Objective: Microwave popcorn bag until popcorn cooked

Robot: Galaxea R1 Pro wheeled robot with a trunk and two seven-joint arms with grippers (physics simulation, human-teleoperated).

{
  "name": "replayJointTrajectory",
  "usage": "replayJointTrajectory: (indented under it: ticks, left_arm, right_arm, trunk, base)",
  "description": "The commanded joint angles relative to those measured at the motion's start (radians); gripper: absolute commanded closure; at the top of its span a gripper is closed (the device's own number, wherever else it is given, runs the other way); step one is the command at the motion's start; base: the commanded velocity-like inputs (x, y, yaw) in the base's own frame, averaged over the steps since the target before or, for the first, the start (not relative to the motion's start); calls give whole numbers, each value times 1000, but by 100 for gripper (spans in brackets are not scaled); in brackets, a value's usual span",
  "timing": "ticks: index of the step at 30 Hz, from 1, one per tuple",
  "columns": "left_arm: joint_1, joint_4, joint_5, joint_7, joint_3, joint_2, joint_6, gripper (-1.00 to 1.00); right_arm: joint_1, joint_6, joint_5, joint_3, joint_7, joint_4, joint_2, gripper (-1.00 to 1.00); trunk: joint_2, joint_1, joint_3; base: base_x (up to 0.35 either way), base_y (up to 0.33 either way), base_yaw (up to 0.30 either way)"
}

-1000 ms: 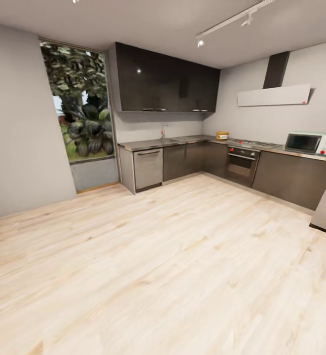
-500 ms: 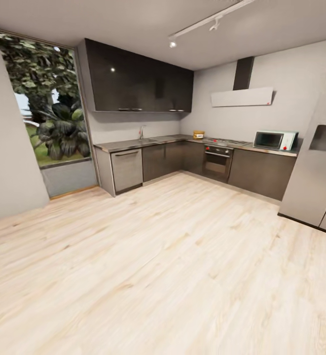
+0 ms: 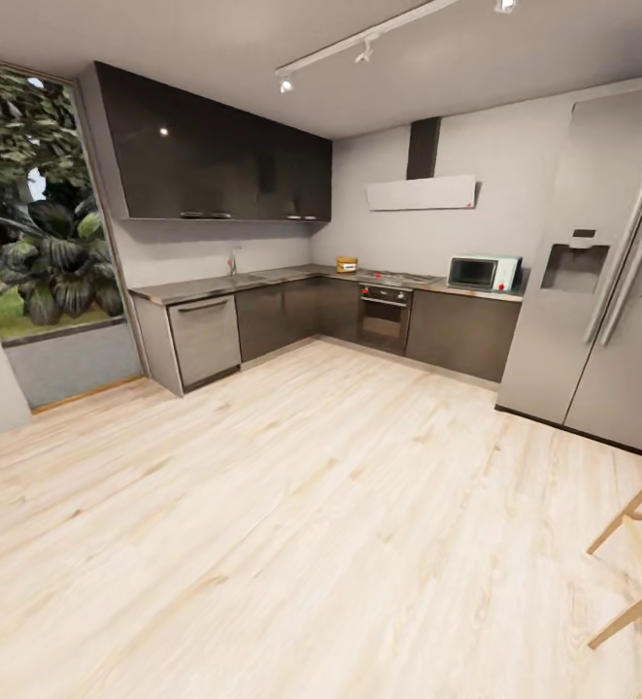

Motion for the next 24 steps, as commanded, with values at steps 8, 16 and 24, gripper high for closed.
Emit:
replayJointTrajectory:
  ticks: [8, 16, 24]
  left_arm:
    - [0, 1, 10, 1, 0, 0, 7, -100]
    - [0, 1, 10, 1, 0, 0, 7, -100]
    - [0, 1, 10, 1, 0, 0, 7, -100]
  right_arm:
    - [0, -3, 8, -2, -4, 0, -2, -100]
    - [0, -4, 10, -2, -9, 0, -1, -100]
    - [0, -6, 14, 0, -12, 0, 0, -100]
  trunk:
    - [0, 1, -1]
    - [0, 1, -1]
    - [0, 1, -1]
  base:
    - [316, 97, -126]
    - [321, 94, -1]
    - [322, 94, 0]
